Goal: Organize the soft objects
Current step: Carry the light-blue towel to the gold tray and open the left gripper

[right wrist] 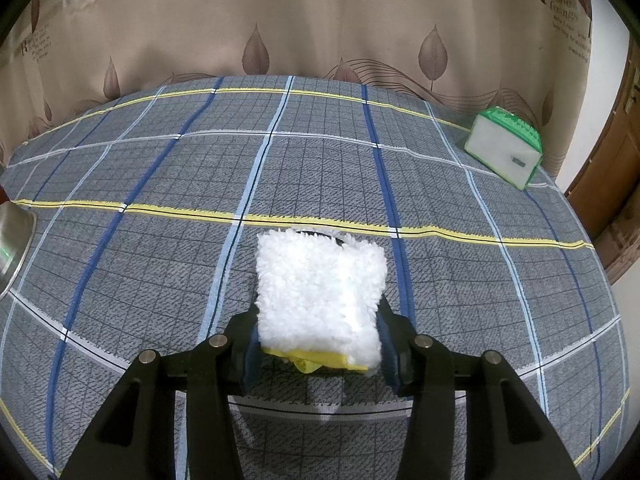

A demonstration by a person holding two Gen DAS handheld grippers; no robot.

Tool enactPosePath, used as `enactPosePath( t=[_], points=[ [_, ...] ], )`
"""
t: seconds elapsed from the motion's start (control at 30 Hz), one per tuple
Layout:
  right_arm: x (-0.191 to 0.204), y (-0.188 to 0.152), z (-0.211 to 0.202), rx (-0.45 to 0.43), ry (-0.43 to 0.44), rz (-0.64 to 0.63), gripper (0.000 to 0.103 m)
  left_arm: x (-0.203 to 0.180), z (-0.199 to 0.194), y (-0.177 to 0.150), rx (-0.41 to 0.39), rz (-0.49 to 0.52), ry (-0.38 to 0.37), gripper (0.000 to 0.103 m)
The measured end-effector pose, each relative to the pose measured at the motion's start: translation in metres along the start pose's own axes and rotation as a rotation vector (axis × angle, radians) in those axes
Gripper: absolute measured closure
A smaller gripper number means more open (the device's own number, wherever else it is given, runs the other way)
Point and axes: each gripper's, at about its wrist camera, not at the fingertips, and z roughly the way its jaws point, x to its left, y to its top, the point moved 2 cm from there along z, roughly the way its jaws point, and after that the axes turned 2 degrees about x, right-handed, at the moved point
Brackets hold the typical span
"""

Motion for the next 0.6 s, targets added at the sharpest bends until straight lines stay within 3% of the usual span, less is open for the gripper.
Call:
enactPosePath(
  t=[0.33,0.6],
  points=[
    [0.001,0.001,0.0,0.0,-0.007,-0.006,0.057,-0.006,0.023,-0.004,0.04,0.047,0.016,0.073],
    [0.001,0.001,-0.001,0.0,-0.019,-0.015,0.057,-0.003,0.006,-0.007,0.024,0.074,-0.025,0.061]
  ],
)
